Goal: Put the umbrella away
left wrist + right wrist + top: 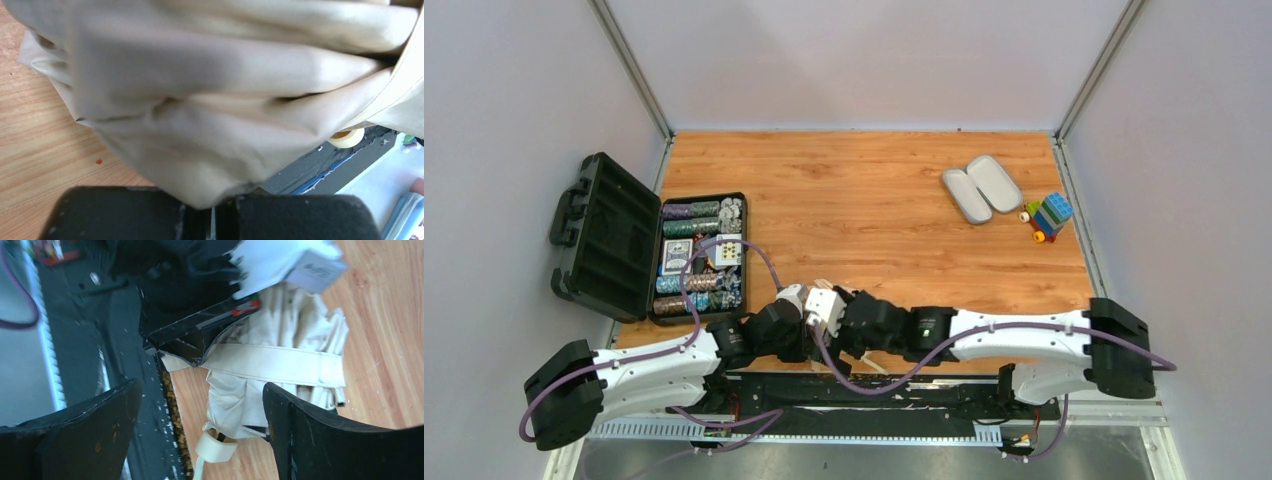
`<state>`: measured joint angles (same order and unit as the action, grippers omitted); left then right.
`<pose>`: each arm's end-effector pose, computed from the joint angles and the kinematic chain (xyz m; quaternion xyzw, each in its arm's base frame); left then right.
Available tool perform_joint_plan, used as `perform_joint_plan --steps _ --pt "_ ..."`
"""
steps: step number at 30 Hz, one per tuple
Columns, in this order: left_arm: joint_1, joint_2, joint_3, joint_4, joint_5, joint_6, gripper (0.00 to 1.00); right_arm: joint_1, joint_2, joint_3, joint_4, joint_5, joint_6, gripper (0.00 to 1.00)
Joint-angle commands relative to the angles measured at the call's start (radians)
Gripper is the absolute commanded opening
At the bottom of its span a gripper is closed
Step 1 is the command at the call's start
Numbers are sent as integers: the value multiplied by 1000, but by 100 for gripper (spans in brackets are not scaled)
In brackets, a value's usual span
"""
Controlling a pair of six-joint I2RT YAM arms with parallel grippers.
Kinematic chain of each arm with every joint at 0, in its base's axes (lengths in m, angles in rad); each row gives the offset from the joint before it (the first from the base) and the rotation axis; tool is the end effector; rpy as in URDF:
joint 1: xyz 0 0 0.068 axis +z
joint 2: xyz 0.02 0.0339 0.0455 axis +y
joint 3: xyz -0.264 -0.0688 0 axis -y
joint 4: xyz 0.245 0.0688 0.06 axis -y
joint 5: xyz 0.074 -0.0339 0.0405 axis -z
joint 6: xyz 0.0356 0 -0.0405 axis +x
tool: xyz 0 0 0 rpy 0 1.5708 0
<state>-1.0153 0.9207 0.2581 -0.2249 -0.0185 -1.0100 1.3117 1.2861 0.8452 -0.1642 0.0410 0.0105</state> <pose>0.0847 -0.1351 0.1352 -0.0006 0.9422 -0.2796 0.1848 0.0740 0.2733 0.2543 -0.5287 0.7104 0.2707 0.3776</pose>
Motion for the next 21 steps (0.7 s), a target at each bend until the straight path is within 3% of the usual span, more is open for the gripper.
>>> perform_joint_plan --steps 1,7,14,18,20,21 --pt "0 27 -60 -175 -97 23 0 54 118 -15 66 179 -249 93" --pt "2 4 -69 -189 -95 13 0 48 275 -106 246 289 -303 96" --pt "1 -2 -68 -206 -86 3 0 40 435 -200 406 331 -208 93" --pt "1 -13 -62 -229 -86 5 0 17 473 -256 470 343 -87 80" --pt "1 -27 -56 -254 -89 7 0 -5 474 -281 485 332 -29 70" --pt "2 -38 -49 -272 -93 9 0 -19 468 -287 480 312 -18 58"
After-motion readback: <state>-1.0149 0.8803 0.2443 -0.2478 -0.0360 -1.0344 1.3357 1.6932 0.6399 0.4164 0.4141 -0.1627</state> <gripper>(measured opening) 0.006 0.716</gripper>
